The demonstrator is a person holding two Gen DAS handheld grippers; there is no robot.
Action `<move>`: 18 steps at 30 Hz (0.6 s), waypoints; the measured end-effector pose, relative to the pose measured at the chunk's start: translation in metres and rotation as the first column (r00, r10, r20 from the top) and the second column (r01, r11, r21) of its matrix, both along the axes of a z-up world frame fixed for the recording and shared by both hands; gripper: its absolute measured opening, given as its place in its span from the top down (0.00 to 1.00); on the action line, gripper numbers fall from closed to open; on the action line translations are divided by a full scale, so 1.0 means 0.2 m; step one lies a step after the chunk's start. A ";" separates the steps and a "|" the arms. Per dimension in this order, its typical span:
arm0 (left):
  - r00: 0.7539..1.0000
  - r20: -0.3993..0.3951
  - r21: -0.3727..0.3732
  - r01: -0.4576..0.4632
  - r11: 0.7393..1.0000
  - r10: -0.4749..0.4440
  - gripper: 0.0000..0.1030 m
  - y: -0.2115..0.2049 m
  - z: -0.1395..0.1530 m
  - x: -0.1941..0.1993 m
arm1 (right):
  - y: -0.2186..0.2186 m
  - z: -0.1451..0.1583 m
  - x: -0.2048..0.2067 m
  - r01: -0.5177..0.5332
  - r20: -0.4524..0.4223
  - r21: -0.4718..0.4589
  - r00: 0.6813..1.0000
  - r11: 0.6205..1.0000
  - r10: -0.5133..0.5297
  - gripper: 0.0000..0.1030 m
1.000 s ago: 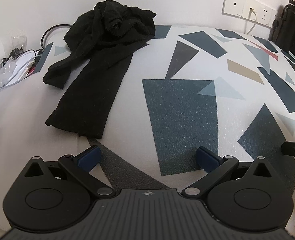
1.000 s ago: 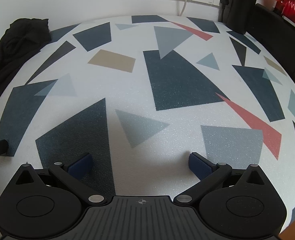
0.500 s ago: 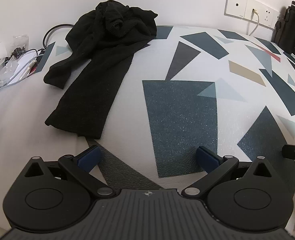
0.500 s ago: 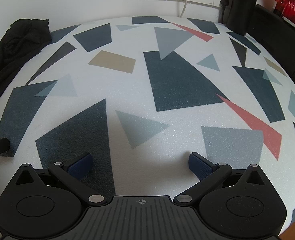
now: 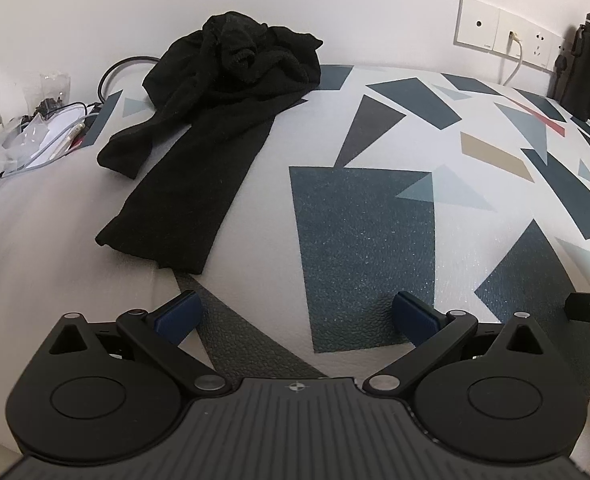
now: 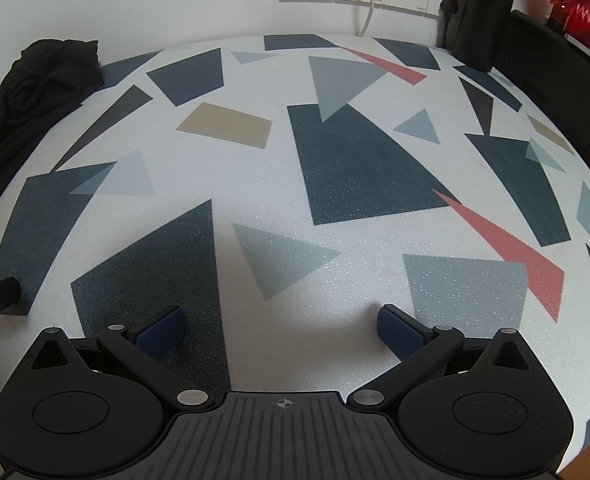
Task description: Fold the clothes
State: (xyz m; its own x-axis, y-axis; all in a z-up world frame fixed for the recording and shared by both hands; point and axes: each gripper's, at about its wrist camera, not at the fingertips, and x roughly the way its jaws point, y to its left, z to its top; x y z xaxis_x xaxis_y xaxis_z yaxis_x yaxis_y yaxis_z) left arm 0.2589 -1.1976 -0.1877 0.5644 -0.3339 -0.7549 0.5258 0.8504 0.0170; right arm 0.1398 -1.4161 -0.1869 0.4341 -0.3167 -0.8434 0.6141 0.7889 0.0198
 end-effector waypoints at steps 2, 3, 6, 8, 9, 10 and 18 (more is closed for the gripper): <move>1.000 0.001 -0.001 0.010 1.000 -0.010 0.00 0.00 0.00 0.00 | 0.00 0.00 0.00 0.001 0.000 0.000 1.000 1.000 -0.001 0.01; 1.000 0.002 -0.002 0.020 1.000 -0.020 0.00 0.00 0.00 0.01 | 0.00 0.00 0.00 0.001 -0.001 0.000 1.000 1.000 -0.001 0.01; 0.999 0.007 -0.007 0.038 0.999 -0.038 0.00 0.01 0.00 0.01 | 0.00 0.00 0.00 -0.001 -0.006 0.003 1.000 1.000 0.001 0.01; 0.999 0.007 -0.008 0.043 0.999 -0.043 0.00 0.01 0.00 0.01 | -0.01 0.01 0.01 -0.001 -0.018 0.012 1.000 1.000 0.001 0.01; 0.999 0.003 -0.006 0.043 0.999 -0.043 0.00 0.01 0.00 0.02 | -0.01 0.01 0.02 -0.001 -0.026 0.018 1.000 1.000 0.002 0.01; 0.999 -0.006 -0.003 0.042 0.999 -0.042 0.00 0.00 0.00 0.02 | -0.02 0.01 0.03 -0.001 -0.036 0.026 0.999 1.000 0.002 0.01; 0.992 -0.055 0.021 0.117 0.993 -0.115 0.00 0.00 0.02 0.08 | -0.08 0.13 0.08 -0.037 -0.004 0.135 0.999 0.990 0.038 0.01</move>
State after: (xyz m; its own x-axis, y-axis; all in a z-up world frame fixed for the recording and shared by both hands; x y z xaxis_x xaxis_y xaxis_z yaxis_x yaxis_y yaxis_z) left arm 0.2758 -1.1967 -0.1839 0.4813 -0.3764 -0.7916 0.6216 0.7833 0.0055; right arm 0.1564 -1.4320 -0.1601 0.4378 -0.1837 -0.8801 0.5844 0.8020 0.1234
